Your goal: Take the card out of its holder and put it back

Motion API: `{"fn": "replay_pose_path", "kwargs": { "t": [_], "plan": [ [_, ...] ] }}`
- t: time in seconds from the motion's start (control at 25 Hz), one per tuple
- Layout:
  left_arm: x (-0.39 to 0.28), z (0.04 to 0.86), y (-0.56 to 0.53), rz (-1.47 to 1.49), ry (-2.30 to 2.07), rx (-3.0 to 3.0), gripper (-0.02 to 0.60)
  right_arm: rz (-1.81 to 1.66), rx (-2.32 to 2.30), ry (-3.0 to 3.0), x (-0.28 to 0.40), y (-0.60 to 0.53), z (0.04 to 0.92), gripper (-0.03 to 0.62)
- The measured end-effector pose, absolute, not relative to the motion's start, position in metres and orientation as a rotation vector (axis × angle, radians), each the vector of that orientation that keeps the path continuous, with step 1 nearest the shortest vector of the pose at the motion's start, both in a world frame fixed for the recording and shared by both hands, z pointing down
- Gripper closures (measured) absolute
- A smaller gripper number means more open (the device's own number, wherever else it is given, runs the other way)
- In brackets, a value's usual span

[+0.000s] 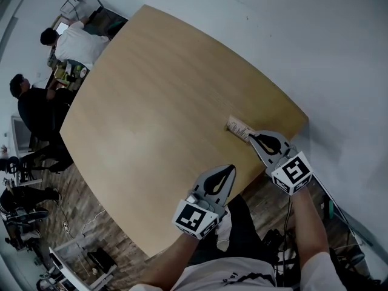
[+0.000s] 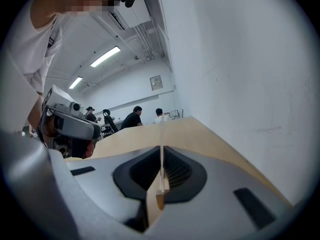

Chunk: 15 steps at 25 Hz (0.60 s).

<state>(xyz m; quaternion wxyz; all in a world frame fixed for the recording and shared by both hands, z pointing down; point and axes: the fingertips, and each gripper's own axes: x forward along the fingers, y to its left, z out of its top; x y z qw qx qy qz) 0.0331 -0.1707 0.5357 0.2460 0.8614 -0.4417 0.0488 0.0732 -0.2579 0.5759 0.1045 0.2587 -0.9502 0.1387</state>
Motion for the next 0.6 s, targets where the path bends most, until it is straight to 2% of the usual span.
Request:
{"fn": "replay_pose_path", "kwargs": {
  "t": [0.6],
  "plan": [
    [0.018, 0.484, -0.131, 0.080, -1.217, 2.419, 0.569, 0.431, 0.995, -2.842, 0.082, -0.228, 0.490, 0.569]
  ]
}}
